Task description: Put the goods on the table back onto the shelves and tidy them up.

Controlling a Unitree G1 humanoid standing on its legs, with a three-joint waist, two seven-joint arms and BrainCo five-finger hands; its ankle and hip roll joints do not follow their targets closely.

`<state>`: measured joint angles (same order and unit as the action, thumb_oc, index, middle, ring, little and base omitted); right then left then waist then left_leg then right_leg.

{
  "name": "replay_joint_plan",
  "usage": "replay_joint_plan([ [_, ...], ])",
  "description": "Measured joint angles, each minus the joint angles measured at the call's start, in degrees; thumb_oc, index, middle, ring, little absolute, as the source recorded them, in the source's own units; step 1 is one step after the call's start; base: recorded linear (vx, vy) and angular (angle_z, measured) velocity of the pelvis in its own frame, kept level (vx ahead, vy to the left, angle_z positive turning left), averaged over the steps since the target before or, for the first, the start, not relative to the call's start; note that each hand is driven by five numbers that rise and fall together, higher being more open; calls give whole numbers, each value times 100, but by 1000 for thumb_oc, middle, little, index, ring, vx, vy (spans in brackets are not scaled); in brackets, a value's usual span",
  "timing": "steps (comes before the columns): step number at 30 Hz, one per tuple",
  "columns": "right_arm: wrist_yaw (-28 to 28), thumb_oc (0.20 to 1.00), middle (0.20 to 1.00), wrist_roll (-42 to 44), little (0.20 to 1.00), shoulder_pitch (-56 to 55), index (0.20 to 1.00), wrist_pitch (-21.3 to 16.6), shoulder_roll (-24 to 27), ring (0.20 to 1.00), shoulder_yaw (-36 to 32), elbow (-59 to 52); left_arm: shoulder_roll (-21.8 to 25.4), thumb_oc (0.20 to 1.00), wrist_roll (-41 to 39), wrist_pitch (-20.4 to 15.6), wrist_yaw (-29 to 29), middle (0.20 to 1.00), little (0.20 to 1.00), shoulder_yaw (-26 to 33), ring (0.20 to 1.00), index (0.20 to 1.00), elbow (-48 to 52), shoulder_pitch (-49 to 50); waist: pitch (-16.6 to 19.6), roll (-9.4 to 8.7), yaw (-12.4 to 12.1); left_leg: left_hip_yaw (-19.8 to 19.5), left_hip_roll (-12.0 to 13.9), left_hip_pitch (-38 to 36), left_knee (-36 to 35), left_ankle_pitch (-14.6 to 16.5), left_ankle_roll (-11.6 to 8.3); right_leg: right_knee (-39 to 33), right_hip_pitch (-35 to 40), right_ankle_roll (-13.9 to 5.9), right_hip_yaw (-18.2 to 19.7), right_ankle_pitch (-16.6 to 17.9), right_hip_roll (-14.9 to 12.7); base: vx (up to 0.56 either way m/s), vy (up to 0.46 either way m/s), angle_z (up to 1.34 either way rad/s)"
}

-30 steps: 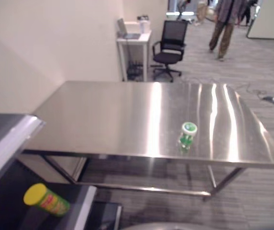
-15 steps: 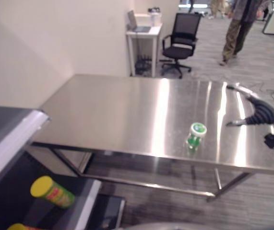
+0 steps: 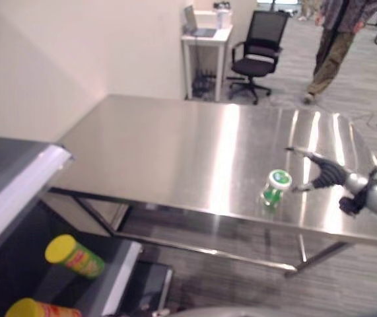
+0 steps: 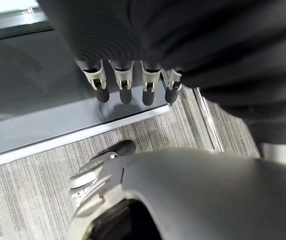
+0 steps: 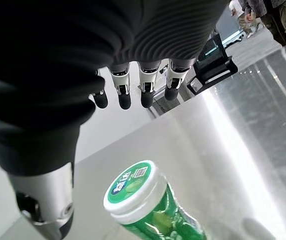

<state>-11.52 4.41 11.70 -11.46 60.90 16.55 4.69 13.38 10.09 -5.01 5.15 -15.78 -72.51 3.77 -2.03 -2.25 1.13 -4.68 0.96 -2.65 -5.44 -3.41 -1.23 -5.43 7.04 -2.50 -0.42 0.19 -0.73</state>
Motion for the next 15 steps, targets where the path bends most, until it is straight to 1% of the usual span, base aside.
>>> replay_joint_plan([
  [3, -2, 1000, 1000, -106, 1000, 101, 1000, 1, -51, 1000, 215, 112, 27, 1000, -3, -1, -3, 1000, 1000, 0, 1000, 1000, 32, -7, -40, -52, -30, -90, -2, -18, -1, -1, -1, -1, 54, -5, -39, -20, -1, 14, -6, 12],
  [6, 11, 1000, 1000, -113, 1000, 298, 1000, 6, -214, 1000, 346, 299, 38, 1000, -6, -11, -11, 1000, 1000, 0, 1000, 1000, 20, -4, -49, -68, -45, -96, 1, -23, 0, -3, -4, -1, 59, -8, -42, -30, 6, 10, -3, 3],
  [10, 13, 1000, 1000, -201, 1000, 381, 1000, 68, -231, 1000, 455, 382, 35, 1000, -6, -13, -42, 1000, 1000, -1, 1000, 1000, 25, -15, -51, -73, -79, -103, 1, -19, 0, -6, -7, 0, 58, 2, -47, -23, 5, 0, 0, 0],
  [15, 45, 1000, 1000, -338, 1000, 424, 1000, 94, -234, 1000, 590, 433, 50, 1000, -16, -15, -75, 1000, 1000, 8, 1000, 1000, 4, -29, -40, -120, -163, -121, 1, -17, 0, -8, -10, 0, 65, 0, -77, -25, 8, 21, -16, 2],
])
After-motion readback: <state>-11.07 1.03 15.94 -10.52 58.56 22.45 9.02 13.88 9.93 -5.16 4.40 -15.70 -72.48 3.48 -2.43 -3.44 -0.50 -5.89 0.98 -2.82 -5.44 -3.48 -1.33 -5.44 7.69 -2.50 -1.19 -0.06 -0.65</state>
